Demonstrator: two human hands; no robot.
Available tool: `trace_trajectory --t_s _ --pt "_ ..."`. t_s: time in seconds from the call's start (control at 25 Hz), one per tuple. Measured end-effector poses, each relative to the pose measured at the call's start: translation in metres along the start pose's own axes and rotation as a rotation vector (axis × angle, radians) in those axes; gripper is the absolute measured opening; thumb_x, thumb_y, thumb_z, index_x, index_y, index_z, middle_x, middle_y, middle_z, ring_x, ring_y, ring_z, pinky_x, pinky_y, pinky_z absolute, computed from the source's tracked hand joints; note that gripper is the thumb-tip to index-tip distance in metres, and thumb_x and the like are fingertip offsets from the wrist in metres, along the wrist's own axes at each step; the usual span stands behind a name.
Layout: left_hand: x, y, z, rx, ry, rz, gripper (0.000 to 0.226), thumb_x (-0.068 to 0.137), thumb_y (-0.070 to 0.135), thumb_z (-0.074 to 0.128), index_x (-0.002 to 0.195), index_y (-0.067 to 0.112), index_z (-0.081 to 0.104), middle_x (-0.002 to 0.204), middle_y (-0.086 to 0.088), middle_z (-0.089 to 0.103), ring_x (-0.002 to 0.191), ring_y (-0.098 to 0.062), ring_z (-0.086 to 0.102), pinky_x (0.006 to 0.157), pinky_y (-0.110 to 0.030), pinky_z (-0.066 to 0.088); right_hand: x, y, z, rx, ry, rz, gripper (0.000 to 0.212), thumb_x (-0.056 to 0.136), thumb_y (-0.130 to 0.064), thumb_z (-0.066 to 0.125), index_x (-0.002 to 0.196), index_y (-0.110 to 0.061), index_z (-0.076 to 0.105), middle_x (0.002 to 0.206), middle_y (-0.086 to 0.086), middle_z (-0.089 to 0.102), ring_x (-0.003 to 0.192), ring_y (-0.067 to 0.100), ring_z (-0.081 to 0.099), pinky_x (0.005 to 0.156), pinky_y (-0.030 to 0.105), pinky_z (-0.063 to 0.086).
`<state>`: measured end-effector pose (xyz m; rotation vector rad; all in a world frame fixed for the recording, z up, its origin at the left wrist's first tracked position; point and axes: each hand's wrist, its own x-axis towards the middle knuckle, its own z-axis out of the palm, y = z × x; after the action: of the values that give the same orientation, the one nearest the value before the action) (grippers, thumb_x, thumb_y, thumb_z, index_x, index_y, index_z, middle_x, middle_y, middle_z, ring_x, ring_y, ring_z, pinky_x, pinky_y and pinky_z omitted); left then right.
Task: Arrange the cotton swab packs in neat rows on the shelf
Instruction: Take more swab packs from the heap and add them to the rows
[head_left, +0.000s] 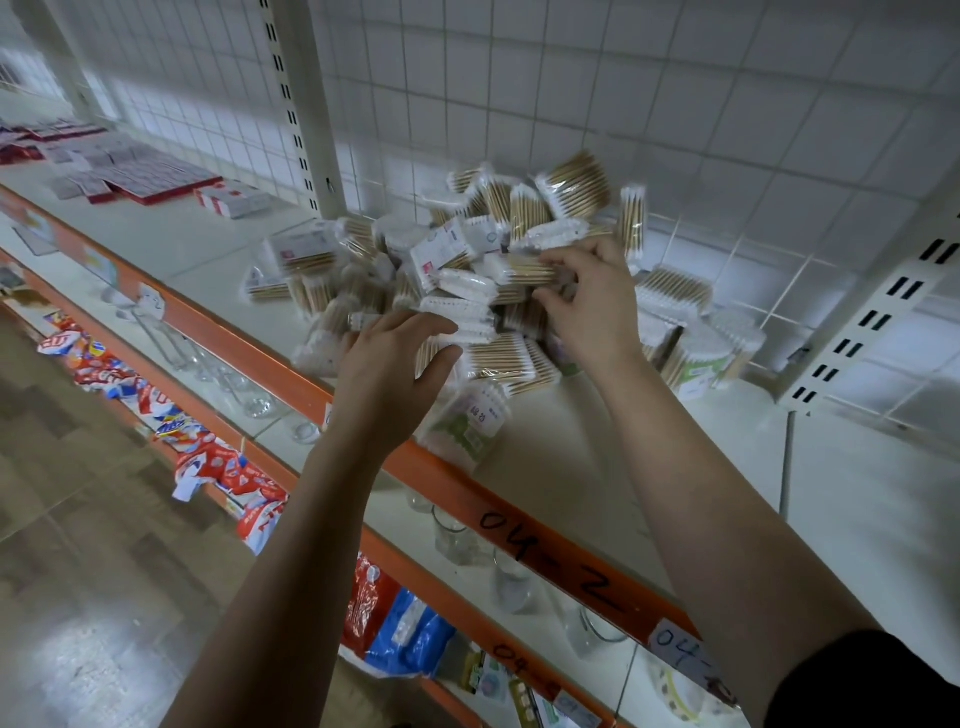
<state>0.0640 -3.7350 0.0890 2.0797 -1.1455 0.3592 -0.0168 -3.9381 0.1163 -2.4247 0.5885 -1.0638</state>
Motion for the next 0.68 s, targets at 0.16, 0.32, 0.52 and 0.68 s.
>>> trace_trajectory --t_s 0.16,0.32,0.52,0.68 --pt "0.005 -0.002 0.002 0.008 -0.001 0.002 0.037 0.086 0.047 0.047 0.108 0.025 0.066 0.106 0.006 0.066 0.096 -0.017 0.061 0.083 -0.048 0.049 0.003 0.001 -0.001 -0.011 0.004 0.021 0.032 0.077 -0.010 0.071 0.108 -0.016 0.068 0.101 -0.005 0.041 0.099 0.017 0.050 0.092 0.028 0.044" --pt "0.015 -0.003 0.006 0.006 0.037 0.003 0.032 0.087 0.038 0.055 0.112 0.022 0.066 0.112 0.003 0.065 0.103 -0.021 0.060 0.085 -0.044 0.049 0.004 -0.001 -0.012 0.051 0.053 -0.001 0.025 0.080 -0.016 0.072 0.104 -0.011 0.068 0.102 -0.004 0.042 0.096 0.012 0.049 0.087 0.015 0.039" --pt "0.038 0.004 0.018 0.027 0.067 0.046 0.039 0.088 0.027 0.063 0.125 0.015 0.058 0.124 -0.004 0.056 0.116 -0.024 0.050 0.097 -0.031 0.034 -0.007 -0.004 -0.037 0.133 0.110 0.001 0.016 0.087 -0.026 0.065 0.099 -0.014 0.064 0.096 -0.009 0.058 0.085 0.001 0.050 0.075 0.001 0.033" --pt "0.063 0.010 0.032 0.069 -0.034 0.057 0.053 0.082 0.039 0.061 0.129 0.019 0.053 0.131 -0.003 0.052 0.120 -0.026 0.048 0.099 -0.040 0.039 -0.023 0.003 -0.051 0.177 0.074 0.101 0.011 0.091 -0.031 0.060 0.095 -0.021 0.058 0.079 -0.014 0.059 0.067 -0.005 0.051 0.059 0.008 0.036"
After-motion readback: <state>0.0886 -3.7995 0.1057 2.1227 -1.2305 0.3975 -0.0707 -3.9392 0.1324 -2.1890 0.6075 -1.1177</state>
